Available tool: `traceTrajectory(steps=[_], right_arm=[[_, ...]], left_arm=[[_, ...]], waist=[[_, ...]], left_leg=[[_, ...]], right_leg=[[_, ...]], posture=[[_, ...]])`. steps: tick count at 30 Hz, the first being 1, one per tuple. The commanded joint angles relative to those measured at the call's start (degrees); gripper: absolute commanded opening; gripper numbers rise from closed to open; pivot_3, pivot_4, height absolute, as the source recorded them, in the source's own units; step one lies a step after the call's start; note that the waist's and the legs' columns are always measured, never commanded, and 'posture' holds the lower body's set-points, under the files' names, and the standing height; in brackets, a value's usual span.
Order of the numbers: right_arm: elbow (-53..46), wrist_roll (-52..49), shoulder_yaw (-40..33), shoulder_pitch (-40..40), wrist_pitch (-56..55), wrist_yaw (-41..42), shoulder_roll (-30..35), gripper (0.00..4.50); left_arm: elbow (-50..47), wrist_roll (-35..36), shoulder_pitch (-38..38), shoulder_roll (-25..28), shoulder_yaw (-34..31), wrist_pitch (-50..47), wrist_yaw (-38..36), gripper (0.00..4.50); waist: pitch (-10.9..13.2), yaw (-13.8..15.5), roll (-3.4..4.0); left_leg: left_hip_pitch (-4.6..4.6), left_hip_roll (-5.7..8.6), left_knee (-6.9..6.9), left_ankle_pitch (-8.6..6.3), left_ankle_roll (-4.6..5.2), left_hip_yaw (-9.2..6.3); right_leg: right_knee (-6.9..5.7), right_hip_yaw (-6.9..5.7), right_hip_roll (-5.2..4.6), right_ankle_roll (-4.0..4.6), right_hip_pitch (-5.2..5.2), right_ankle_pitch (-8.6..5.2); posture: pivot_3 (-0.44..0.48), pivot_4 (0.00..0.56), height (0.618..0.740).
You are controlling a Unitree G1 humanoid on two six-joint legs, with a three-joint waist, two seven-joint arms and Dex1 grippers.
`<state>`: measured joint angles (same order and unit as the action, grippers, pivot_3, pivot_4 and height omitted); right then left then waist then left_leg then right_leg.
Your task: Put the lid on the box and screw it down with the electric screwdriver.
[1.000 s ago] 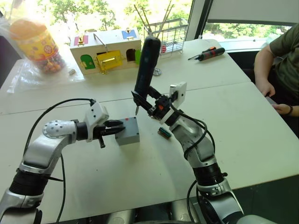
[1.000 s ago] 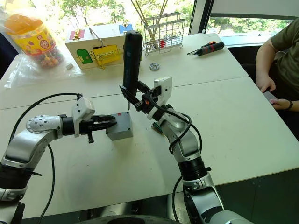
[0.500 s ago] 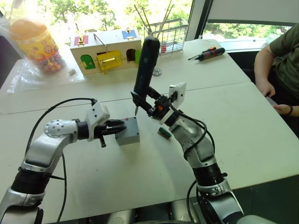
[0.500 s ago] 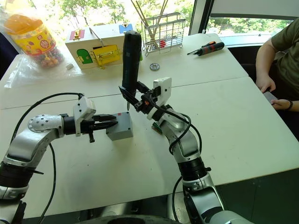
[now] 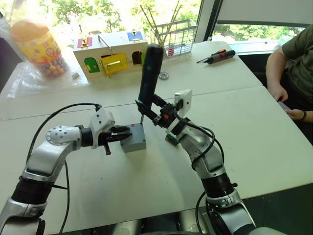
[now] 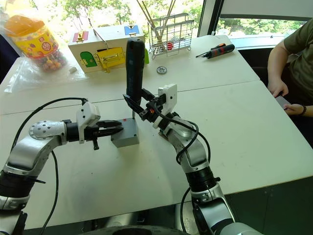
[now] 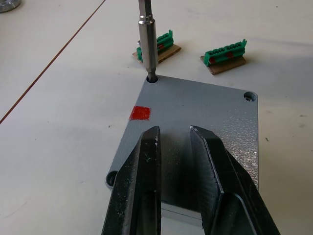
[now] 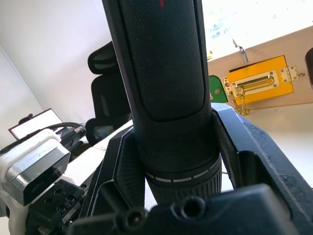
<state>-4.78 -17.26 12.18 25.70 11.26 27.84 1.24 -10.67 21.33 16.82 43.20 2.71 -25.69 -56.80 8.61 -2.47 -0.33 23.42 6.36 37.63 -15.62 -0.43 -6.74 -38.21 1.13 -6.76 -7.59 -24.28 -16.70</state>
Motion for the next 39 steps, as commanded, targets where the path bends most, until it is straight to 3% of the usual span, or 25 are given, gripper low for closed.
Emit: traceTrajectory(steps=[1, 5, 9, 28, 39], right_arm=[[-1.22, 0.59, 1.46, 0.86, 1.41, 1.21, 0.4, 1.75], [-0.85, 0.63, 3.41, 1.03, 5.66, 3.3, 1.75, 1.75], [0.29, 1.98, 4.81, 1.4, 6.19, 4.15, 2.2, 1.75], [5.29, 5.38, 5.73, 0.8, 6.11, 5.25, 2.19, 1.75], [6.73, 6.44, 6.16, 0.29, 5.65, 5.39, 1.77, 1.75]], left_arm=[[1.5, -2.02, -0.58, 0.06, 2.28, -0.67, -0.27, 0.92], [2.03, -2.2, -0.38, -0.05, 2.52, -0.35, -0.28, 0.92], [1.96, -2.38, -0.74, -0.23, 2.76, -0.13, -0.18, 0.92], [2.14, -3.41, -1.32, -0.87, 2.97, 0.48, -0.08, 0.92], [3.11, -4.28, -1.34, -0.7, 3.22, 1.54, -0.55, 0.92]], waist=[[-0.03, 0.0, 0.0], [-0.16, 0.01, 0.0], [-0.2, 0.01, 0.01], [-0.89, -0.01, 0.04], [-0.99, -0.01, 0.07]], left_leg=[[-0.01, 0.0, 0.0, 0.0, 0.0, 0.0], [-0.28, 0.0, -0.12, 0.0, 0.0, 0.01], [-1.07, -0.03, -0.6, -0.02, 0.01, 0.07], [-1.08, -0.08, -0.61, -0.04, 0.0, 0.07], [-1.54, -0.12, -0.7, -0.17, 0.02, 0.07]], right_leg=[[0.0, 0.0, 0.0, 0.0, 0.0, 0.0], [0.05, 0.01, 0.0, 0.0, 0.07, 0.0], [0.16, 0.08, 0.0, 0.01, 0.84, -0.01], [0.23, 0.08, 0.03, 0.01, 0.84, -0.01], [0.28, 0.08, 0.08, 0.02, 1.04, -0.02]], posture=[[0.0, 0.15, 0.74], [0.0, 0.15, 0.74], [0.0, 0.15, 0.74], [0.0, 0.15, 0.74], [0.0, 0.15, 0.74]])
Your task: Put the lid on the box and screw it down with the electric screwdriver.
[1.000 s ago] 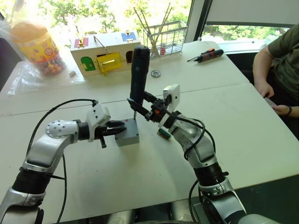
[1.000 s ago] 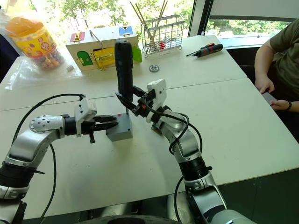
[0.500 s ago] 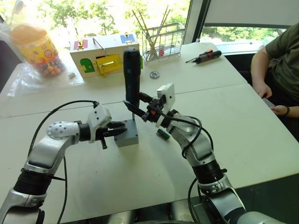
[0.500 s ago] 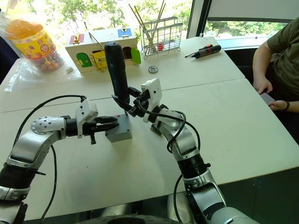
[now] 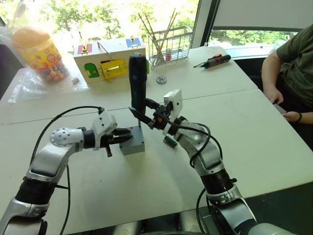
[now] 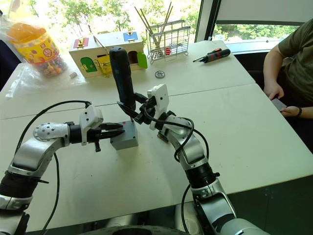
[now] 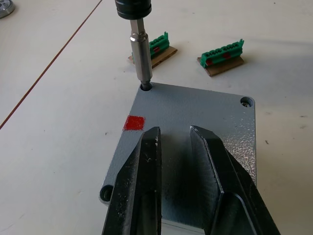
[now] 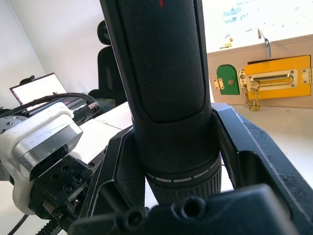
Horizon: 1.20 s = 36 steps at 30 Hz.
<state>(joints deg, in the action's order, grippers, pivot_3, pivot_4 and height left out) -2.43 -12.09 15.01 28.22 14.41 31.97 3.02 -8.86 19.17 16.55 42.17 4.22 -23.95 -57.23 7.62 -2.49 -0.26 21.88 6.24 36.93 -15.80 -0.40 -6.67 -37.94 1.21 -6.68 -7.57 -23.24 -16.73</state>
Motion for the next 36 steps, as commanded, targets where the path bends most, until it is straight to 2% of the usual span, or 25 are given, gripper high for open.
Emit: traceTrajectory(steps=[1, 7, 17, 36], right_arm=[[4.7, 1.52, 3.4, -2.12, 2.4, 1.19, -0.09, 1.75], [6.21, 2.87, 3.8, -1.38, 2.04, 0.87, -0.27, 1.75], [6.64, 3.46, 4.08, -2.76, 2.05, 0.65, -0.93, 1.75], [9.37, 4.38, 2.76, -3.56, 2.04, -0.34, -1.52, 1.75]], left_arm=[[1.39, -2.13, -1.11, 0.32, 1.73, -0.08, -0.11, 0.92], [1.51, -2.65, -1.41, 0.48, 2.18, 0.83, -0.21, 0.92], [1.34, -2.79, -1.89, 0.28, 2.01, 0.92, -0.05, 0.92], [1.39, -2.97, -1.71, 0.33, 2.1, 0.74, -0.39, 0.92]], waist=[[0.0, 0.02, -0.01], [-0.19, 0.06, 0.15], [-0.52, 0.07, 0.43], [-0.63, 0.07, 0.44]], left_leg=[[-0.12, 0.0, -0.05, -0.01, 0.01, 0.01], [-0.5, -0.09, -0.22, -0.23, 0.34, 0.03], [-0.57, -0.1, -0.47, -0.23, 0.33, 0.04], [-0.77, -0.11, -0.72, -0.22, 0.31, 0.04]], right_leg=[[0.01, 0.01, 0.0, 0.0, 0.08, 0.0], [0.51, 0.02, 0.11, -0.01, 0.59, -0.02], [0.7, 0.04, 0.12, -0.01, 0.61, -0.02], [0.79, 0.07, 0.12, 0.0, 0.71, -0.02]], posture=[[0.0, 0.15, 0.74], [0.0, 0.15, 0.74], [0.0, 0.15, 0.74], [0.0, 0.15, 0.74]])
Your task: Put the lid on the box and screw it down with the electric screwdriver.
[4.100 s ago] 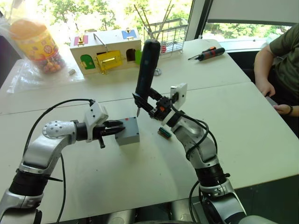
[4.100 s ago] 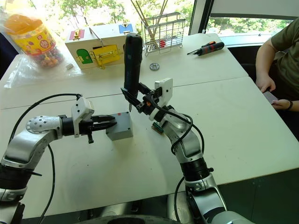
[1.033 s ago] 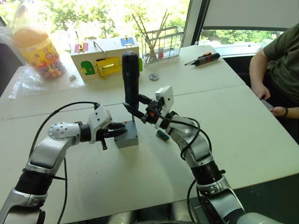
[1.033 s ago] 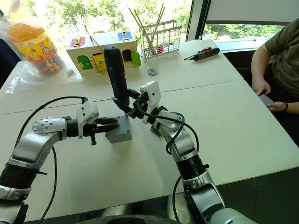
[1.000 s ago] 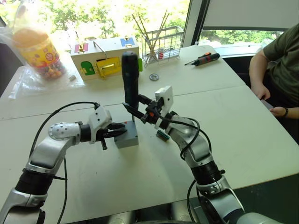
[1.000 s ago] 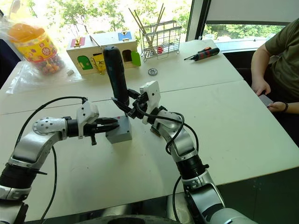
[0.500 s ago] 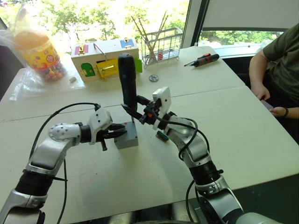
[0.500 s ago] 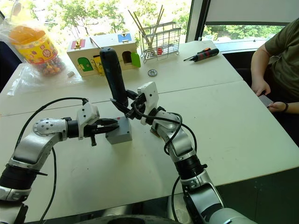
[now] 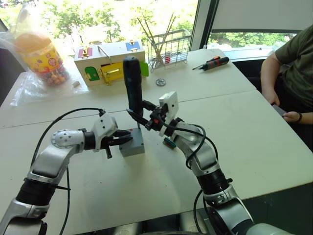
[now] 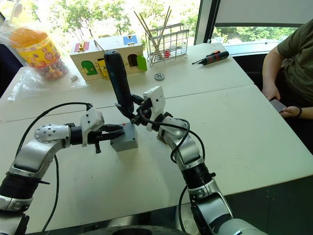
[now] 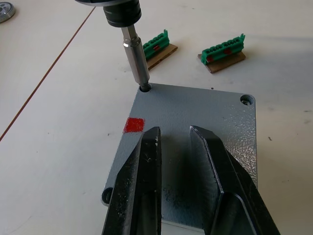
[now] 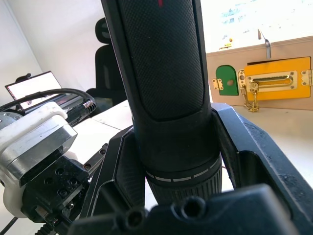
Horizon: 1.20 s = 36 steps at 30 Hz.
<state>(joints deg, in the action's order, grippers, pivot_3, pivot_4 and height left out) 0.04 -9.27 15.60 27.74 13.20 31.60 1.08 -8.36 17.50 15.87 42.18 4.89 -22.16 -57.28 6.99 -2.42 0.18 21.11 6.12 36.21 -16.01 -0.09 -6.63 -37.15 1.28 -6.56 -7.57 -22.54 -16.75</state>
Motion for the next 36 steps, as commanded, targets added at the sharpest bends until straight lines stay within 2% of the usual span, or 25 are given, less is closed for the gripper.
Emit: traceTrajectory(steps=[1, 36], right_arm=[[7.0, 1.57, 2.1, -3.07, 3.23, -0.04, 0.43, 1.75], [6.47, 1.23, 0.94, -2.95, 3.09, -1.1, 0.73, 1.75]], left_arm=[[0.86, -1.31, -1.04, 0.33, 1.45, -1.08, -0.34, 0.92], [0.65, -1.67, -0.48, -0.05, 2.36, -1.17, -0.19, 0.92]], waist=[[0.0, 0.0, 0.0], [0.0, 0.18, 0.02]], left_leg=[[-0.01, 0.0, -0.01, 0.0, 0.0, 0.0], [-0.06, -0.01, -0.09, 0.0, 0.0, -0.01]], right_leg=[[0.01, 0.0, 0.0, 0.0, 0.01, 0.0], [0.12, 0.01, 0.01, 0.0, 0.06, -0.01]], posture=[[0.0, 0.15, 0.74], [0.0, 0.15, 0.74]])
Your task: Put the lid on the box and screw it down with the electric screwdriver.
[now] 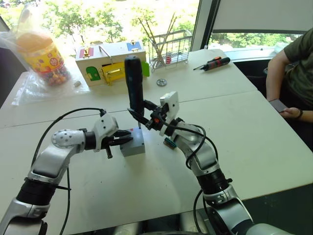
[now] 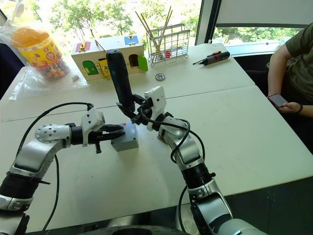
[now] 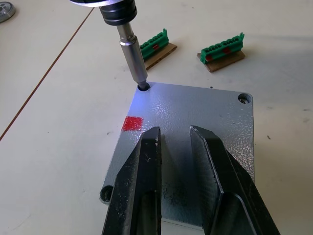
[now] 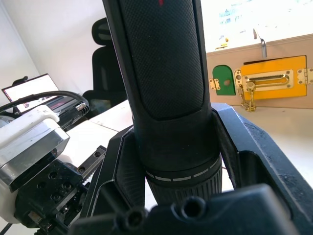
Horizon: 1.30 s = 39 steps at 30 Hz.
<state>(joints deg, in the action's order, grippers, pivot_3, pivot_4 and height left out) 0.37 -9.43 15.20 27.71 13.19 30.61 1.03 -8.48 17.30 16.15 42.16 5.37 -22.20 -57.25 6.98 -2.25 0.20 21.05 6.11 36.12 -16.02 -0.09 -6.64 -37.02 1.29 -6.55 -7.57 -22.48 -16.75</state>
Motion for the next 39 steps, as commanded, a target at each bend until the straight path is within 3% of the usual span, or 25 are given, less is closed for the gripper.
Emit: traceTrajectory(steps=[1, 10, 16, 20, 25, 30, 36, 39], right_arm=[[6.11, 1.35, 1.29, -2.93, 3.1, -0.14, 0.77, 1.75], [0.12, -1.29, -2.5, -0.5, 4.54, -3.13, -0.3, 1.75], [-13.53, -6.53, -8.15, 6.99, 20.09, -7.66, 1.66, 1.75], [-18.67, -11.08, -14.06, 13.12, 24.41, -10.37, 2.27, 1.75], [-18.85, -16.46, -22.44, 20.66, 25.74, -15.07, 1.47, 1.75], [-17.35, -20.88, -28.67, 25.64, 31.58, -22.1, 1.62, 1.75], [-17.98, -27.23, -31.02, 27.54, 51.11, -18.64, 16.58, 1.75], [-17.06, -25.24, -28.42, 26.27, 53.62, -15.32, 26.19, 1.75]], left_arm=[[0.8, -1.51, -0.73, -0.1, 1.94, -1.1, -0.18, 0.92], [1.16, -1.78, -0.72, -0.66, 2.13, -0.93, -0.1, 0.92], [1.83, -1.83, -0.67, -1.14, 2.13, -0.5, -0.11, 0.92], [2.49, -0.83, 0.09, -1.99, 1.24, -0.75, -0.13, 0.92], [1.59, 3.92, 2.16, -2.91, -1.79, -4.63, -0.42, 0.92], [-1.12, 9.59, 5.15, -2.74, -5.02, -9.7, -0.61, 0.92], [-5.99, 12.63, 13.02, -1.18, -4.76, -13.74, -1.57, 0.92], [-7.24, 12.67, 15.82, -1.83, -3.44, -14.27, -1.69, 0.92]], waist=[[0.0, 0.01, 0.0], [0.04, 0.3, 0.03], [0.3, 1.32, 0.07], [0.78, 1.71, 0.04], [1.08, 1.32, 0.08], [1.15, 0.9, 0.06], [1.81, 1.41, -0.12], [1.87, 1.35, -0.1]], left_leg=[[0.0, 0.0, 0.0, 0.0, 0.0, 0.0], [0.0, 0.0, -0.01, 0.0, 0.0, -0.01], [0.35, 0.0, 0.01, 0.03, -0.04, -0.02], [0.5, 0.03, 0.01, 0.07, -0.12, -0.07], [0.57, 0.04, -0.07, 0.08, -0.12, -0.05], [1.27, -0.01, 0.0, 0.42, -0.65, -0.04], [1.58, 0.03, 0.12, 0.48, -0.69, -0.08], [1.77, 0.06, 0.13, 0.47, -0.67, -0.03]], right_leg=[[0.0, 0.0, 0.0, 0.0, 0.0, 0.0], [0.04, 0.0, 0.0, 0.0, 0.01, 0.0], [0.03, 0.0, -0.01, 0.0, -0.3, 0.0], [0.02, 0.0, -0.09, 0.01, -0.42, 0.01], [0.01, -0.04, -0.14, 0.0, -0.56, 0.01], [-0.23, -0.02, -0.13, 0.02, -1.06, 0.02], [-0.24, -0.06, -0.17, 0.03, -1.24, 0.04], [-0.17, -0.08, -0.21, 0.02, -1.38, 0.04]], posture=[[0.0, 0.15, 0.74], [0.0, 0.15, 0.74], [0.0, 0.15, 0.74], [0.0, 0.15, 0.74], [0.0, 0.15, 0.74], [0.0, 0.15, 0.74], [0.0, 0.15, 0.74], [0.0, 0.15, 0.74]])
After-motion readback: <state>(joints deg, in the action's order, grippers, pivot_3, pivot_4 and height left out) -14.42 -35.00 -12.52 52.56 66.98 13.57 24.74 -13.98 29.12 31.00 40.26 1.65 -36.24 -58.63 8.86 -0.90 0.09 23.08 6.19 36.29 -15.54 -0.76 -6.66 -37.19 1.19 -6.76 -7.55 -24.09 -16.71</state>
